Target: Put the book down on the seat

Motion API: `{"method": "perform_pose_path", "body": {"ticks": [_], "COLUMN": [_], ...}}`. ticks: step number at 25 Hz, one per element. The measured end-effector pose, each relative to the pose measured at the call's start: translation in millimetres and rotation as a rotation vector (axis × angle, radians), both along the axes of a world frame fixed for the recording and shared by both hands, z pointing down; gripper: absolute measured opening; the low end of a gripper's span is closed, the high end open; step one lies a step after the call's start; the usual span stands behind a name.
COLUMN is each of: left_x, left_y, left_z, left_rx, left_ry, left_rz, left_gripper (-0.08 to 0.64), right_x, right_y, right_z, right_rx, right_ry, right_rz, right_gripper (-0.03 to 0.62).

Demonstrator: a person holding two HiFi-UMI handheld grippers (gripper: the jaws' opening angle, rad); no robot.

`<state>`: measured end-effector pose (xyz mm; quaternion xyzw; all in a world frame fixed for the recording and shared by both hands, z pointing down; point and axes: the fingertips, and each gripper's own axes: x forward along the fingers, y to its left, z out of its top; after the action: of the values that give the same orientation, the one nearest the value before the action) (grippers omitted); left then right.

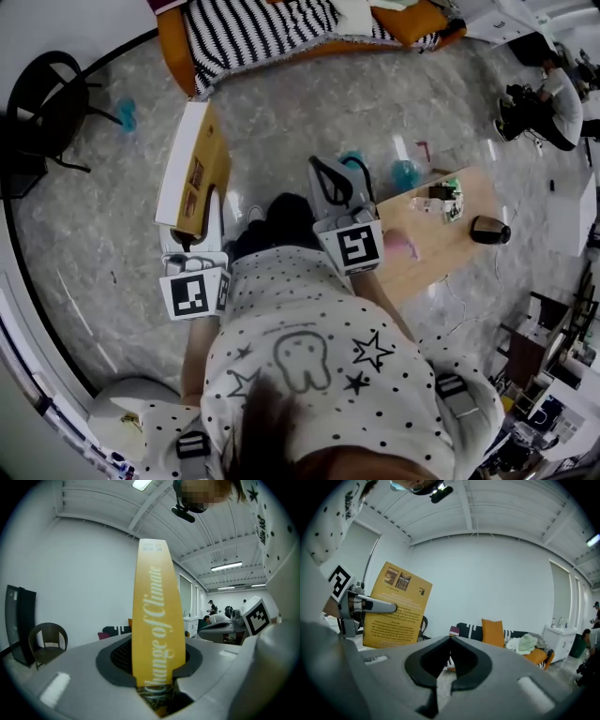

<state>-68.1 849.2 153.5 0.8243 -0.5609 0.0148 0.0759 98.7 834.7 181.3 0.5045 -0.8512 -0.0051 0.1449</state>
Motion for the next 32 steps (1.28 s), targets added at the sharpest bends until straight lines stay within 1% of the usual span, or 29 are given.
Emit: {"method": "perform_pose_path", "body": {"ticks": [6, 10, 14, 19, 23, 29, 32], "left_x": [1.0, 9.7, 24.4, 39.6, 47.0, 51.4, 54.3], "left_y": [-24.9, -47.4, -70.0, -99.8, -116.2, -135.8, -145.0], "left_z": [4.3, 2.3, -0.6, -6.9, -12.1, -16.0, -15.9], "left_rx": [-0.019, -0.018, -0.022, 0.008, 0.029, 0.043, 0.039], "left_ry": [0.003, 0.007, 0.03, 0.038, 0.028, 0.009, -0.001], "left_rz": [-0.02, -0.06, -0.102, -0.134, -0.159, -0.192, -0.182], "left_gripper": [0.144, 0.144, 0.144, 0.144, 0.144, 0.144, 0.144], "right_x": [0.1, 10.5, 23.7, 40.1, 51.0, 70.4, 77.3], "right_y": [-27.3, -54.7, -85.9, -123.6, -140.9, -156.1, -163.2], "right_z": [4.6, 7.8, 0.6, -2.9, -3.2, 2.6, 5.7], "right_rx": [-0.029, -0.026, -0.033, -0.008, 0.002, -0.009, -0.018], "right_ry": [-0.001, -0.006, -0.002, -0.004, -0.008, -0.011, -0.02], "right_rz": [-0.015, -0.05, -0.085, -0.112, -0.129, -0.125, -0.103], "right_gripper": [-0.003, -0.003, -0.003, -0.003, -0.003, -0.003, -0.003]}}
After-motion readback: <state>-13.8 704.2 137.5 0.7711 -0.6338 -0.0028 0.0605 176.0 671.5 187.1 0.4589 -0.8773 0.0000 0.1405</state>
